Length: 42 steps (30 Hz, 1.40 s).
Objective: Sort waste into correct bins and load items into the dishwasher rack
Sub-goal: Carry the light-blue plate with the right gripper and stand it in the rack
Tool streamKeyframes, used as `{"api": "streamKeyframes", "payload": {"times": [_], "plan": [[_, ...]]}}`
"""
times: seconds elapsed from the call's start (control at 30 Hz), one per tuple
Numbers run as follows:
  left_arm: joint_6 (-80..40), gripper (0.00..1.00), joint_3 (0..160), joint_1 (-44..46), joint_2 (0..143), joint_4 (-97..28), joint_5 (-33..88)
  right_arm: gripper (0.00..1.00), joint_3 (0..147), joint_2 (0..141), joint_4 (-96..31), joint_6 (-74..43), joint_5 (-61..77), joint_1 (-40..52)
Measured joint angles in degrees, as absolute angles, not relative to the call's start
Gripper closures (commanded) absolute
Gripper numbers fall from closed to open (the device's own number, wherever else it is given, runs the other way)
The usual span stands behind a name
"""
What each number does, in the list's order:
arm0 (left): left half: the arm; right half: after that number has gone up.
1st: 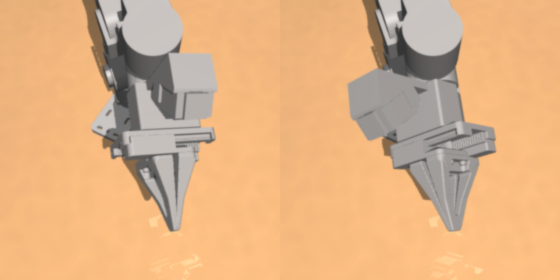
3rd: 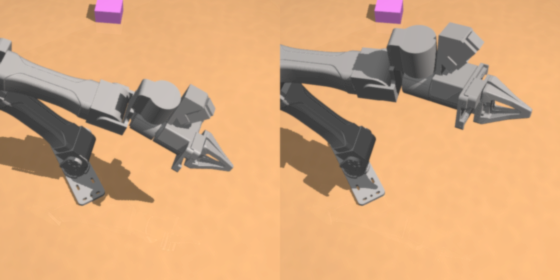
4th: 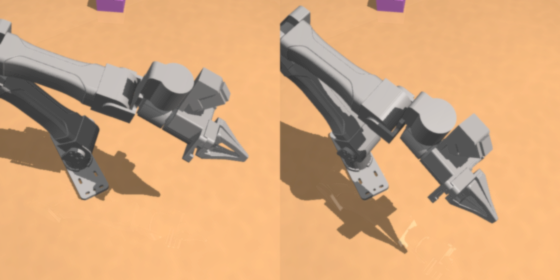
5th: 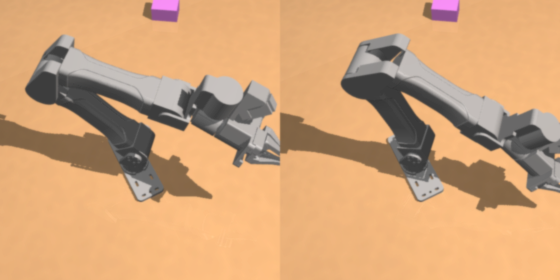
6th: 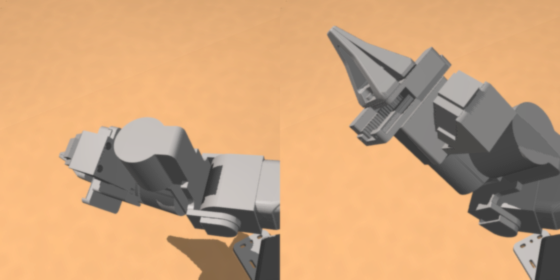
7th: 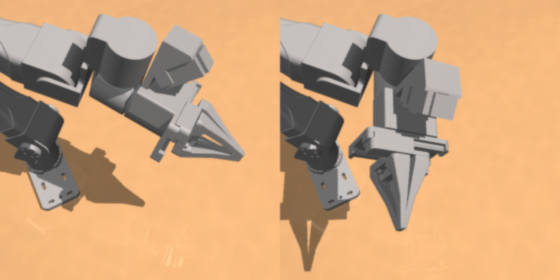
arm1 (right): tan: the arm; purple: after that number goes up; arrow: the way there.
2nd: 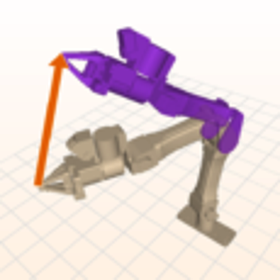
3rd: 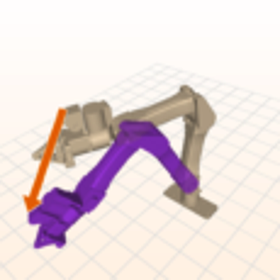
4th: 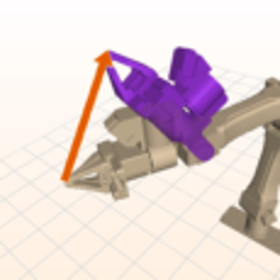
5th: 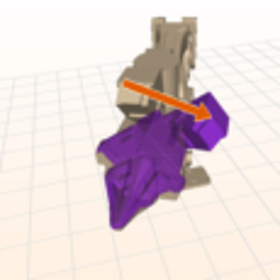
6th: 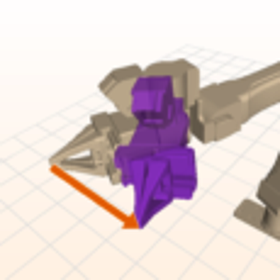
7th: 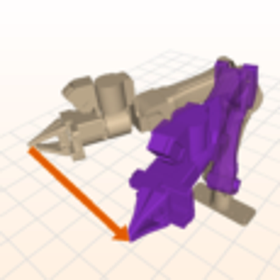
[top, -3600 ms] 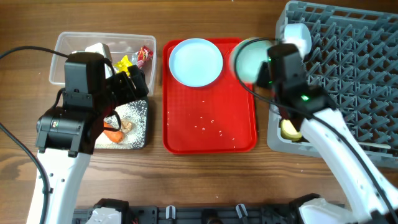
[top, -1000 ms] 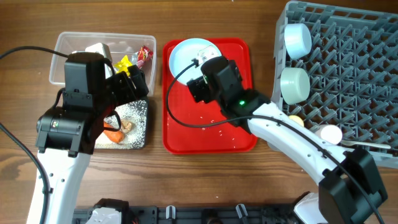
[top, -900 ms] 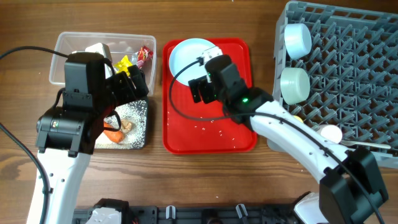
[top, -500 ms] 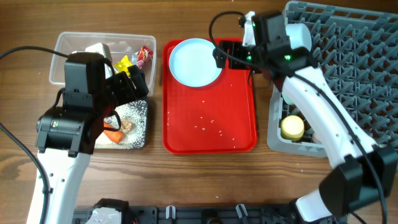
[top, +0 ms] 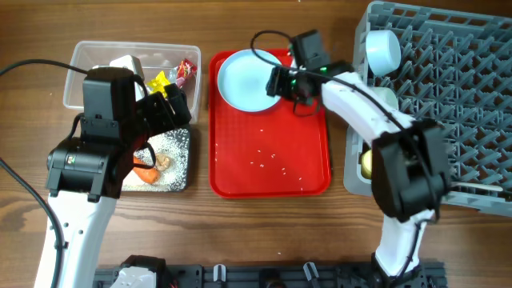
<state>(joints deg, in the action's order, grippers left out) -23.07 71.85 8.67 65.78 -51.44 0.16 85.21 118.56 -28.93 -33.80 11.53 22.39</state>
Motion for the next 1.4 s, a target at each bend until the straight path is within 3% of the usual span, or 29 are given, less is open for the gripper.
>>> {"api": "streamKeyframes", "payload": {"times": [0.13, 0.3, 0.8, 1.1, 1.4], "plan": [[-23.1, 0.0, 71.9, 8.7, 65.8, -51.4, 0.2, 0.58, 85.0, 122.2, -28.6, -35.3, 9.5, 23.5], [-23.1, 0.0, 71.9, 8.7, 65.8, -51.4, 0.2, 0.96, 85.0, 122.3, -27.9, -36.2, 7.6, 23.5], [-23.1, 0.0, 71.9, 8.7, 65.8, -51.4, 0.2, 0.96, 85.0, 122.1, -27.8, -32.1, 6.7, 23.4], [-23.1, 0.0, 71.9, 8.7, 65.8, -51.5, 0.2, 0.96, 85.1, 106.0, -31.0, -20.3, -10.3, 21.8], [-23.1, 0.0, 71.8, 8.7, 65.8, -51.4, 0.2, 0.96, 85.2, 94.1, -32.6, -17.2, -31.5, 19.0]]}}
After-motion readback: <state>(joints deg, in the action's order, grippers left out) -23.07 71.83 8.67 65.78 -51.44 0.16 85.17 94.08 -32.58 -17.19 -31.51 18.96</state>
